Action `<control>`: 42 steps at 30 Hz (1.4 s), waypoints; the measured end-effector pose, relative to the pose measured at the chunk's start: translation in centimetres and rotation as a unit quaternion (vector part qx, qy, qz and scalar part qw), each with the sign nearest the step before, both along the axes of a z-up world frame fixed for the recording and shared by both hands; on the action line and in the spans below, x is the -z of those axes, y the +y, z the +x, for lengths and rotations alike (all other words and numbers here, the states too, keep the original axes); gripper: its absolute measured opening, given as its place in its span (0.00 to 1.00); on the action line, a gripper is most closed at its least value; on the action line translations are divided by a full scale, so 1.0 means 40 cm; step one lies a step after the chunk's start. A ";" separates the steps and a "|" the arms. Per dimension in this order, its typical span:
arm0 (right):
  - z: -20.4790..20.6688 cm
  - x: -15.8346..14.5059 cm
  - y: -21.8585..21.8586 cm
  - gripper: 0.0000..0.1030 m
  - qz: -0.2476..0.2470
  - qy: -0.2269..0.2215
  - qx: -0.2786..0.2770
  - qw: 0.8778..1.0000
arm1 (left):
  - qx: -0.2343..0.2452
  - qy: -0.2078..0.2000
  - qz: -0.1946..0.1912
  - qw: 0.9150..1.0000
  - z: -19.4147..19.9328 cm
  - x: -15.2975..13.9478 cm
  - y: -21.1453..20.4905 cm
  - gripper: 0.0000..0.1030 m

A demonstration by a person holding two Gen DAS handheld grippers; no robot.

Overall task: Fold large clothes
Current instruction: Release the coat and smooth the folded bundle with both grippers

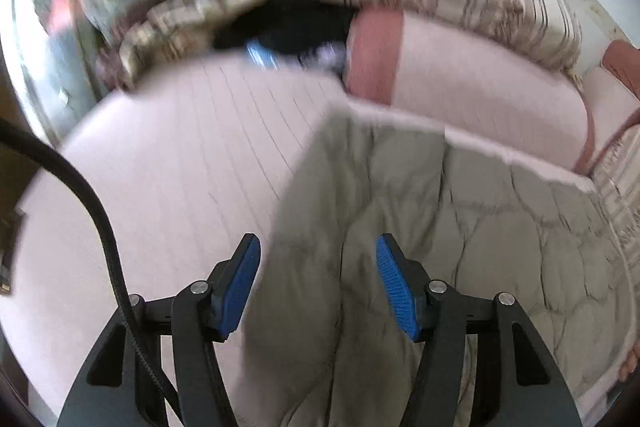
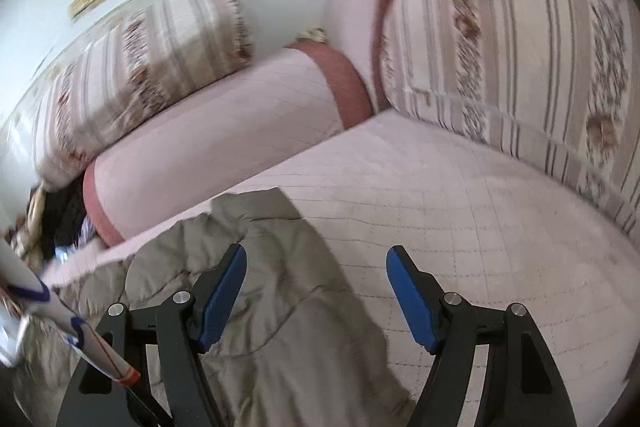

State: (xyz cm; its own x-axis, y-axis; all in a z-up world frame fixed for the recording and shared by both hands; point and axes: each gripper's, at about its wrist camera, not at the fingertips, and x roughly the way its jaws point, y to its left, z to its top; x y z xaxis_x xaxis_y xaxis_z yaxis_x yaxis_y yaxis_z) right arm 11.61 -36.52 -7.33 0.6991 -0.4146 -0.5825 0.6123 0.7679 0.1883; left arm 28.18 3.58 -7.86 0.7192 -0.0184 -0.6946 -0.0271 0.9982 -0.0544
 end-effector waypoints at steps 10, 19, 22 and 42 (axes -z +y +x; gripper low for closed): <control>0.109 0.086 0.205 0.75 -0.027 0.070 -0.177 0.981 | 0.043 0.061 0.055 0.996 0.018 0.091 -0.063 0.58; 0.129 0.150 0.117 0.72 -0.013 0.116 -0.110 0.987 | 0.030 0.054 0.145 0.988 0.050 0.148 -0.120 0.62; 0.127 0.158 0.094 0.72 -0.019 0.126 -0.091 0.988 | 0.018 0.067 0.123 0.990 0.073 0.162 -0.095 0.62; 0.470 0.118 0.376 0.73 0.057 0.154 -0.203 0.965 | 0.012 0.095 0.046 0.994 0.070 0.141 -0.039 0.65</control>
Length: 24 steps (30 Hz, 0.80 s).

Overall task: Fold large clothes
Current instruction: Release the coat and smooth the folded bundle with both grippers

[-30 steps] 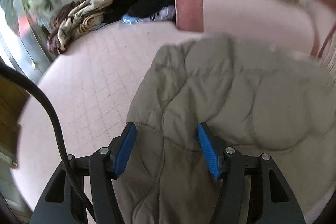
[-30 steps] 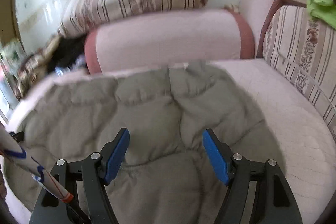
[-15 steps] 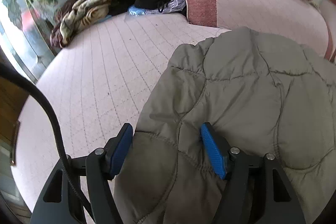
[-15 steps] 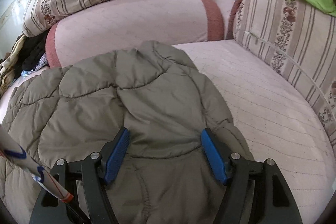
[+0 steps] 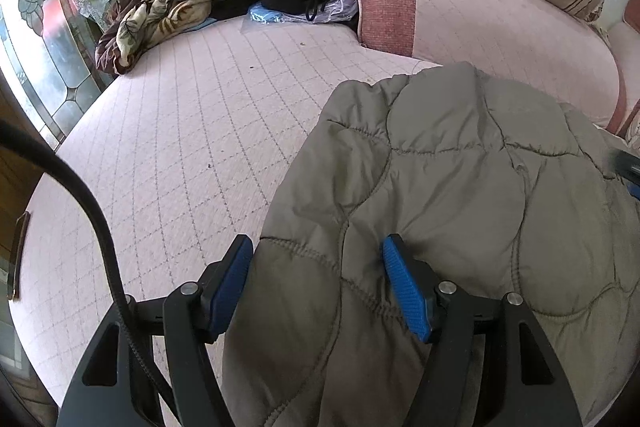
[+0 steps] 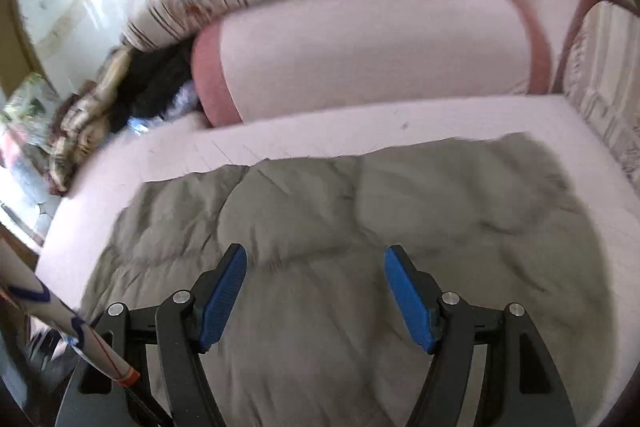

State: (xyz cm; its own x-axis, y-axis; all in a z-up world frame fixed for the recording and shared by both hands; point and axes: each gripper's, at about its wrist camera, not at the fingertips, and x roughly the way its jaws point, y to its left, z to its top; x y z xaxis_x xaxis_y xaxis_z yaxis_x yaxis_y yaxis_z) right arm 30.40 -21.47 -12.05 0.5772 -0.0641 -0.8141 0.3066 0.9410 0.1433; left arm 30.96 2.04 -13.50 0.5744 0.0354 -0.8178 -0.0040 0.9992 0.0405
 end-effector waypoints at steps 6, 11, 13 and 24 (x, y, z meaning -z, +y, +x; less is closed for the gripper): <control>0.074 0.068 0.001 0.84 -0.026 0.013 0.003 1.000 | 0.002 -0.002 -0.008 1.000 0.009 -0.002 0.002 0.65; 0.038 -0.010 0.006 0.83 -0.034 -0.002 0.014 0.999 | 0.000 0.007 -0.011 1.000 0.014 0.001 0.007 0.65; -0.002 -0.034 -0.002 0.83 -0.034 -0.020 0.020 0.999 | -0.001 0.009 -0.017 1.000 0.013 0.001 0.013 0.65; -0.113 -0.023 -0.111 0.83 -0.029 0.005 0.051 0.998 | 0.000 0.008 -0.019 1.000 0.013 0.002 0.018 0.66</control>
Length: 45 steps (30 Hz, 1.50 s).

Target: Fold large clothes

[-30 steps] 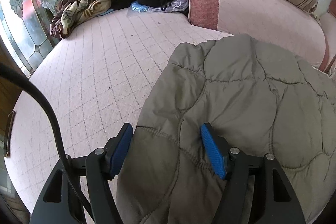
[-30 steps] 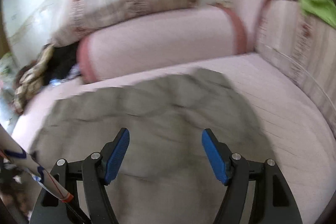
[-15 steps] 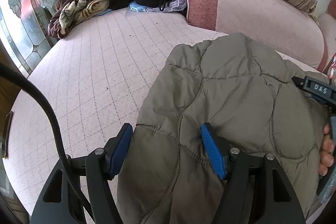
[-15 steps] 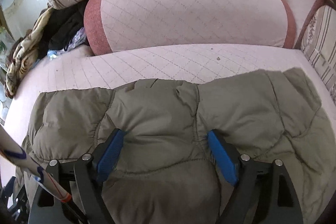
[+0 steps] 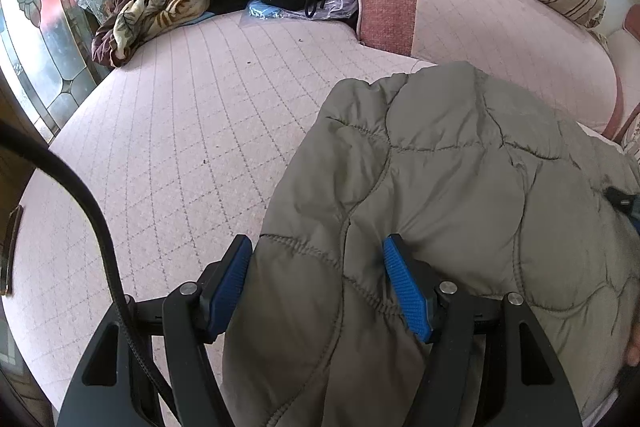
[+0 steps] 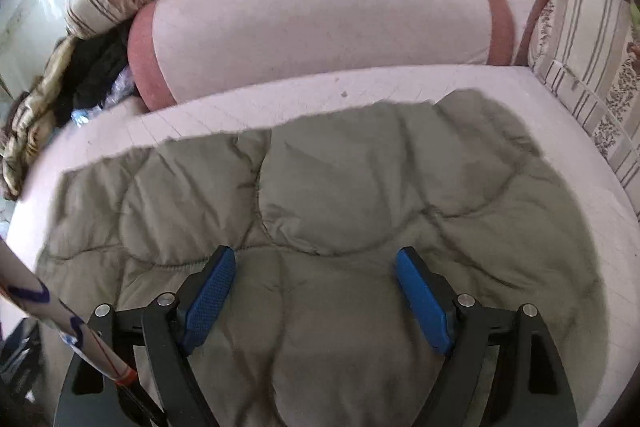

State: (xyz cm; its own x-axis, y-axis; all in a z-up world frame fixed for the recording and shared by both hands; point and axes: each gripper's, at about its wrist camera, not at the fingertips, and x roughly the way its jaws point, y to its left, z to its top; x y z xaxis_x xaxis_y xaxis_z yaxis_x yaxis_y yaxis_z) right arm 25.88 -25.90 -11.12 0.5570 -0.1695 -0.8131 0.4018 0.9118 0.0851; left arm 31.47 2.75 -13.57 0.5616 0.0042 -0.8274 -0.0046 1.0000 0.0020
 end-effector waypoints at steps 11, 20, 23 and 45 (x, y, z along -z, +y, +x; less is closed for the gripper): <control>-0.330 0.055 -0.153 0.83 -0.022 0.002 0.076 0.997 | -0.004 0.007 -0.019 1.000 0.002 0.006 0.007 0.68; -0.436 0.003 -0.131 0.83 -0.070 -0.032 0.084 0.994 | 0.009 -0.003 -0.041 0.999 -0.098 -0.055 0.023 0.67; -0.426 0.053 -0.147 0.83 -0.048 -0.015 0.086 0.995 | 0.012 -0.009 -0.030 0.999 -0.122 -0.051 0.020 0.68; -0.415 0.101 -0.190 0.94 -0.025 -0.027 0.091 0.995 | 0.036 -0.030 0.010 0.999 -0.188 0.009 0.022 0.74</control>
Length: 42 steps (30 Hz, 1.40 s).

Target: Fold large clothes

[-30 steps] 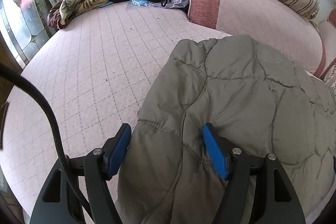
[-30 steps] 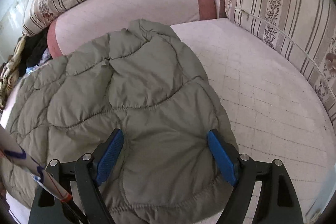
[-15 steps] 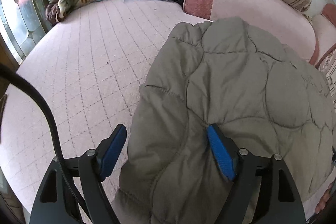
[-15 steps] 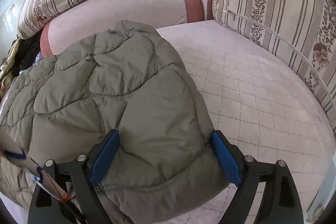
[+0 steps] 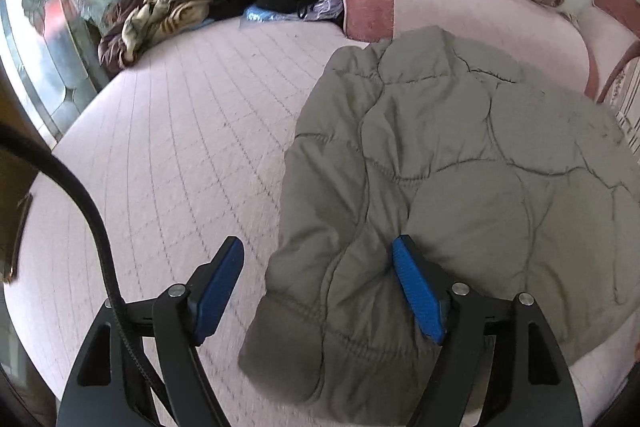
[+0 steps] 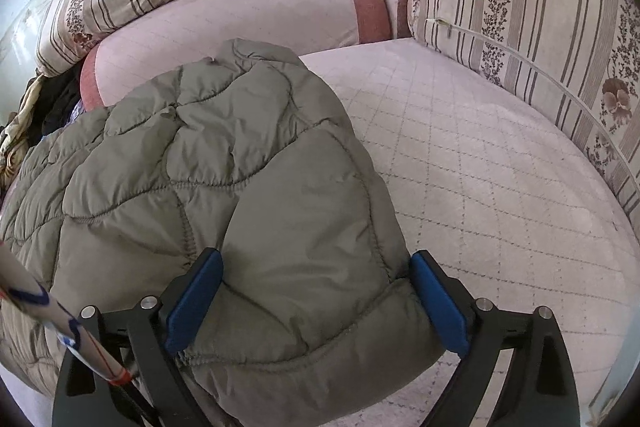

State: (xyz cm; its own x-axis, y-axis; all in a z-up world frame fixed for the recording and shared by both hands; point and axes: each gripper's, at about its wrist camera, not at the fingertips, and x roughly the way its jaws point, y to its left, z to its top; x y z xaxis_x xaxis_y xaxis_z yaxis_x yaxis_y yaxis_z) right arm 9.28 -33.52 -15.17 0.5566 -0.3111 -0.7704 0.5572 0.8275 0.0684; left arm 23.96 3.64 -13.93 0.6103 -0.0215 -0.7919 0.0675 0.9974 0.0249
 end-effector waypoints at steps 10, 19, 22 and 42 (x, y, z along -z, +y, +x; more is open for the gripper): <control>-0.047 -0.042 -0.016 0.88 0.010 -0.033 -0.010 0.999 | -0.030 0.002 -0.019 0.999 0.082 0.024 0.004 0.85; -0.111 -0.127 0.055 0.86 -0.059 -0.076 -0.007 0.995 | -0.043 -0.048 -0.008 0.998 -0.036 -0.078 -0.016 0.80; -0.090 -0.091 0.051 0.81 -0.009 -0.051 -0.023 0.998 | -0.043 -0.025 0.008 0.999 -0.061 -0.042 -0.032 0.80; -0.180 -0.127 0.124 0.84 -0.059 -0.053 -0.013 0.997 | -0.093 -0.136 0.076 0.983 -0.305 -0.208 -0.021 0.83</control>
State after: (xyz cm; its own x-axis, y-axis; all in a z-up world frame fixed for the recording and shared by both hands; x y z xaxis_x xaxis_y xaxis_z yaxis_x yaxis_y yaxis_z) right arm 2.07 -28.57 -10.09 0.6422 -0.3809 -0.6652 0.5309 0.8470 0.0276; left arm 11.76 2.80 -5.62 0.7818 0.2170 -0.5845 -0.1458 0.9751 0.1670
